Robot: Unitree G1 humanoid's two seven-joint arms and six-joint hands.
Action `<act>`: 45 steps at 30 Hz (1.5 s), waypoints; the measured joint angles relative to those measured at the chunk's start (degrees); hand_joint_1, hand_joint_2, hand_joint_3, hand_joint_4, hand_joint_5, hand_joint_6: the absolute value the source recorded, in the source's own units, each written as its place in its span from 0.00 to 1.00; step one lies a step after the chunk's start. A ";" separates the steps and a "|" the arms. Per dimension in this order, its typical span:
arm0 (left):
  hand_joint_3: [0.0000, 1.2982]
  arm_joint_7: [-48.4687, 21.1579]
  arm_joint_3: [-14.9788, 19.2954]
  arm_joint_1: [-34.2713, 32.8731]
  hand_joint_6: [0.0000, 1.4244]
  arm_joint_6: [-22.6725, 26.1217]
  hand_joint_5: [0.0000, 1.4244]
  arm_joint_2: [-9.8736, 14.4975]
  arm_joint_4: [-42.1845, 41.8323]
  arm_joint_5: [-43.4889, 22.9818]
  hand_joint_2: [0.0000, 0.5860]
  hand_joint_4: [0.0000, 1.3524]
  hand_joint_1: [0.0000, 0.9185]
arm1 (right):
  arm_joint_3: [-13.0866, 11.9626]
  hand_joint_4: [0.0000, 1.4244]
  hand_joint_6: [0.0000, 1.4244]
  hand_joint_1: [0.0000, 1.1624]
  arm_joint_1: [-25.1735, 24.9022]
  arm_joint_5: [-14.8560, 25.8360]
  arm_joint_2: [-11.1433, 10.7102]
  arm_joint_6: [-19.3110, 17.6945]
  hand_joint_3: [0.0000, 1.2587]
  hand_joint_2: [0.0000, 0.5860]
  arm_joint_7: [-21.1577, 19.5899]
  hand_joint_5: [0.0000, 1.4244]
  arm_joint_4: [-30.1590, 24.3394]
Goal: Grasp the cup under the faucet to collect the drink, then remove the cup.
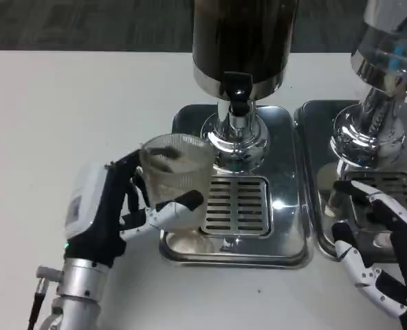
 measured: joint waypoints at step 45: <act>0.33 1.62 -4.60 -11.40 0.52 6.50 0.47 -6.79 13.70 2.06 0.22 0.37 0.26 | -2.20 0.18 0.27 0.26 6.58 -0.14 2.55 1.15 0.23 0.76 4.22 0.20 -9.12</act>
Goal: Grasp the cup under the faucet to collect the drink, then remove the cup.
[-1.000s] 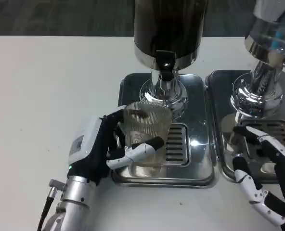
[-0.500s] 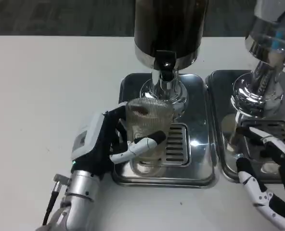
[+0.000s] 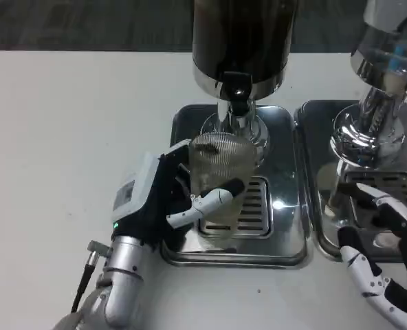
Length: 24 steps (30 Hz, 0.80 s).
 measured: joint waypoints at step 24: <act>0.16 -6.43 -1.89 0.70 0.15 -1.44 0.21 1.26 -2.46 -2.24 0.16 0.16 0.11 | -0.07 0.18 0.27 0.25 0.30 0.07 1.20 0.18 0.23 0.76 1.26 0.20 -0.16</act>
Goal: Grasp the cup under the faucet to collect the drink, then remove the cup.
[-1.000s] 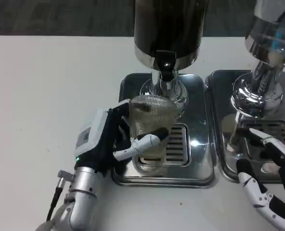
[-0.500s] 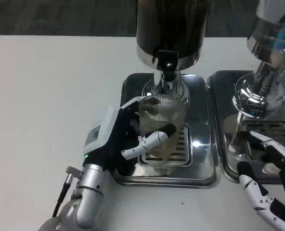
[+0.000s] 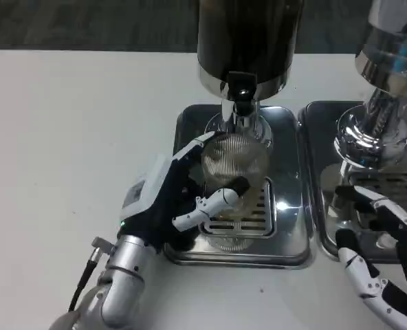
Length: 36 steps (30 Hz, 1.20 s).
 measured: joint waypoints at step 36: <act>0.22 -9.31 13.00 11.92 0.18 -6.77 0.23 9.47 -16.54 -11.53 0.22 0.20 0.00 | 2.19 0.18 0.27 0.25 -6.58 0.44 0.78 -1.24 0.23 0.76 -0.43 0.20 7.08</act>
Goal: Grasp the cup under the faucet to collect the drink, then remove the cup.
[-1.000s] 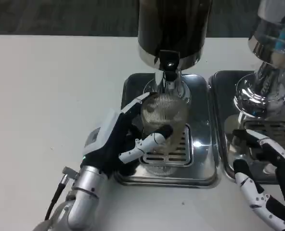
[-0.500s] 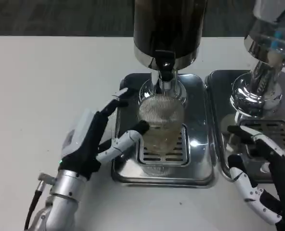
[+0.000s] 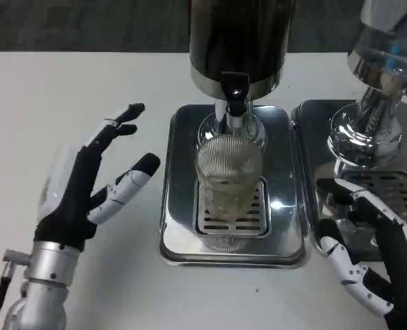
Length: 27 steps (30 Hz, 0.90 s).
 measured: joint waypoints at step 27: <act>0.20 -75.34 16.88 -8.95 0.17 48.57 0.20 14.97 -25.36 -60.19 0.22 0.19 0.00 | 2.85 0.21 0.25 0.26 -4.51 0.56 4.05 -1.20 0.25 0.77 -4.77 0.21 6.83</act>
